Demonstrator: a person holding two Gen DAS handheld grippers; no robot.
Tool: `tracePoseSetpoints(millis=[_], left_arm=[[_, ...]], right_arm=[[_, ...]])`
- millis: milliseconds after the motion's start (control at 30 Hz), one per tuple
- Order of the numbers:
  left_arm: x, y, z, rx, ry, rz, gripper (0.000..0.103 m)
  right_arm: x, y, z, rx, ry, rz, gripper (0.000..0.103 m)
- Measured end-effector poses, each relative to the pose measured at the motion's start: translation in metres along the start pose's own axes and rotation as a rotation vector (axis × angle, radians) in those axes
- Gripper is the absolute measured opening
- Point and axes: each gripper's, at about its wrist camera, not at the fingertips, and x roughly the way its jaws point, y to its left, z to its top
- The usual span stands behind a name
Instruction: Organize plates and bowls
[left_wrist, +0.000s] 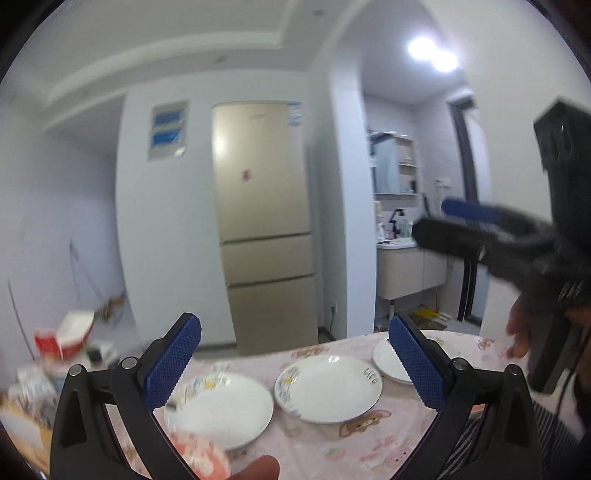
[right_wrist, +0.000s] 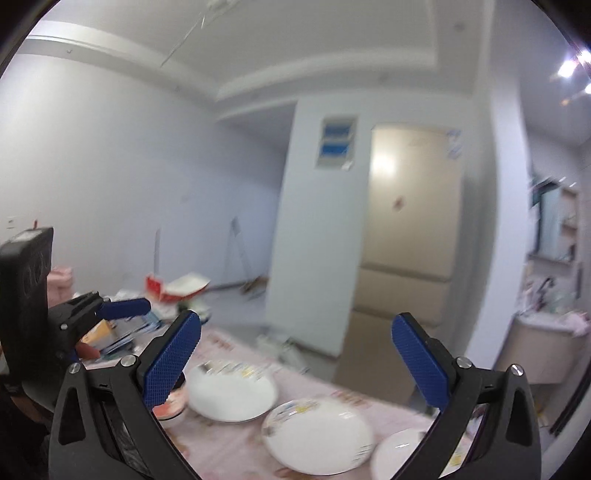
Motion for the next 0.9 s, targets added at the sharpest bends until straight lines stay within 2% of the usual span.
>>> tracePoseSetpoints(millis=[100, 233, 367, 533, 667, 900], left_arm=[[0.003, -0.024, 0.008, 0.027, 0.003, -0.069, 0.103], [0.019, -0.049, 0.019, 0.014, 0.059, -0.179, 0.103], [0.04, -0.09, 0.019, 0.077, 0.099, -0.21, 0.103], [0.066, -0.123, 0.012, 0.096, 0.163, -0.254, 0.103], [0.079, -0.129, 0.006, 0.063, 0.202, -0.26, 0.103], [0.102, -0.131, 0.007, -0.003, 0.25, -0.312, 0.103]], right_arm=[[-0.028, -0.013, -0.002, -0.009, -0.007, -0.039, 0.103], [-0.043, -0.027, -0.021, -0.02, 0.026, -0.098, 0.103], [-0.047, -0.062, -0.036, 0.08, 0.123, -0.135, 0.103], [-0.066, -0.101, -0.04, 0.186, 0.129, -0.164, 0.103], [-0.082, -0.121, -0.049, 0.208, 0.141, -0.209, 0.103], [-0.081, -0.161, -0.08, 0.304, 0.251, -0.234, 0.103]])
